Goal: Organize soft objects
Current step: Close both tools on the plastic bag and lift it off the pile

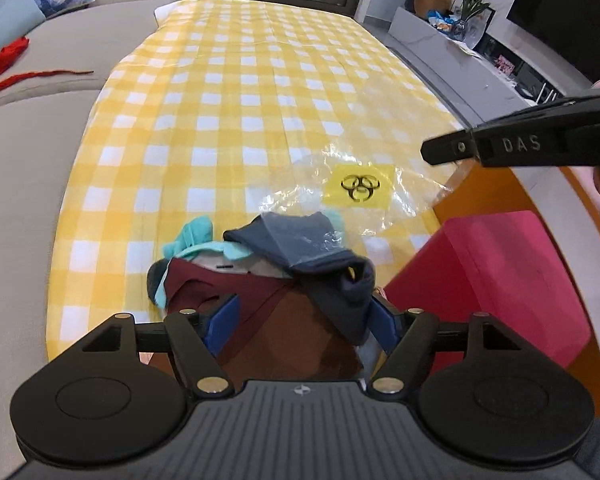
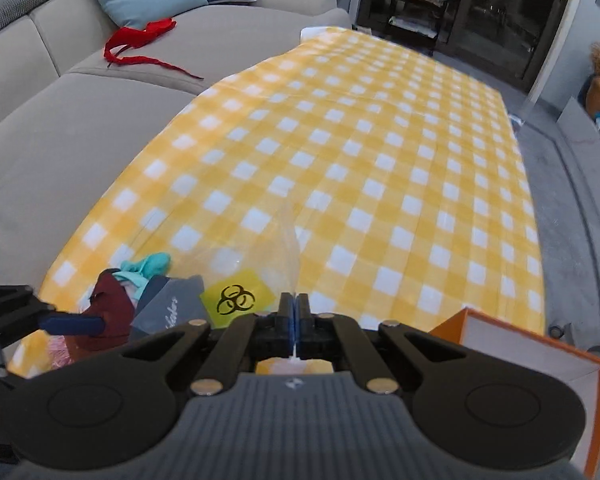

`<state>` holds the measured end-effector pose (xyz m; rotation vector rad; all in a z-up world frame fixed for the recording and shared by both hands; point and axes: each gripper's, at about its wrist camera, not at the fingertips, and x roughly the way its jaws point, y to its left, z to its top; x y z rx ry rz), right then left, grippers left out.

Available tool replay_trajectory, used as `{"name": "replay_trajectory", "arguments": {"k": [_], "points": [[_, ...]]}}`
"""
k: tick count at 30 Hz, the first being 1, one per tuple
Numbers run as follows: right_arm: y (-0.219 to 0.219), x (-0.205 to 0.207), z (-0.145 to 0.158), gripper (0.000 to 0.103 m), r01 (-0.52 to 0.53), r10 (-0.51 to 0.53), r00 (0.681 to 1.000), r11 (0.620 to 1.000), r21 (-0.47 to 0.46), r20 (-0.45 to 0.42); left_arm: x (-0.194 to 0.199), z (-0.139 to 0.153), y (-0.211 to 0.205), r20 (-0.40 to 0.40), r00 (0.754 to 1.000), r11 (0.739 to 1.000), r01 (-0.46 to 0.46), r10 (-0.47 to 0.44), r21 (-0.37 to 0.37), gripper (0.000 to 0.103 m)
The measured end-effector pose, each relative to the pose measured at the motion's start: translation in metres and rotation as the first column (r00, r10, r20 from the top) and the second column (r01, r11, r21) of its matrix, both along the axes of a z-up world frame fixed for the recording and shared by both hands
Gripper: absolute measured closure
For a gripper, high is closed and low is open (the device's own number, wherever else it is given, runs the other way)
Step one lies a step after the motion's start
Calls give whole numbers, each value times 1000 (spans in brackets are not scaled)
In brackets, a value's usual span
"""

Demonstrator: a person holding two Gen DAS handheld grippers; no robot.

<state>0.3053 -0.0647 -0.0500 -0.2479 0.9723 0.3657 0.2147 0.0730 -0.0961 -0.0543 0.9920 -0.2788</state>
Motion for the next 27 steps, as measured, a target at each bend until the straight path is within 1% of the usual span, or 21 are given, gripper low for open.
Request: {"name": "replay_trajectory", "arguments": {"k": [4,5,7,8,9,10,11,12,16,19,23,27], "points": [[-6,2,-6,103,42,-41,999,999,-30,27,2,0,-12,20,999,1000,27,-27,-16,18],[-10,3,-7,103,53,-53,998,998,-18,21,3,1,-16,32,999,999,43,-42,-9,19],[-14,5,-10,103,51,-51,999,999,9,-12,8,-3,-23,30,998,999,49,-49,22,31],[-13,3,-12,103,47,-47,999,999,7,-14,11,-5,-25,20,999,999,50,-50,20,42],[-12,0,-14,103,40,-40,999,999,4,-12,13,-6,-26,17,999,999,50,-50,12,56],[-11,-2,-14,103,32,-32,999,999,6,-11,15,-7,-26,14,999,999,48,-48,4,65],[-11,-3,-15,103,26,-26,1000,1000,11,-15,18,-8,-26,-1,999,999,49,-49,1,88],[-12,-5,-14,103,25,-25,1000,1000,16,-19,19,-8,-26,-5,999,999,44,-44,-3,98],[-15,-9,-6,103,13,-13,1000,999,47,-12,12,5,-20,13,999,1000,30,-30,-1,100],[-17,-15,11,103,-4,3,1000,996,90,11,5,23,-9,48,999,1000,5,-6,22,100],[-16,-29,43,103,-24,13,998,988,153,69,-10,56,8,101,994,998,-39,35,40,100],[-22,-51,79,103,-49,23,993,974,223,116,-32,94,19,167,983,995,-92,83,49,100]]}}
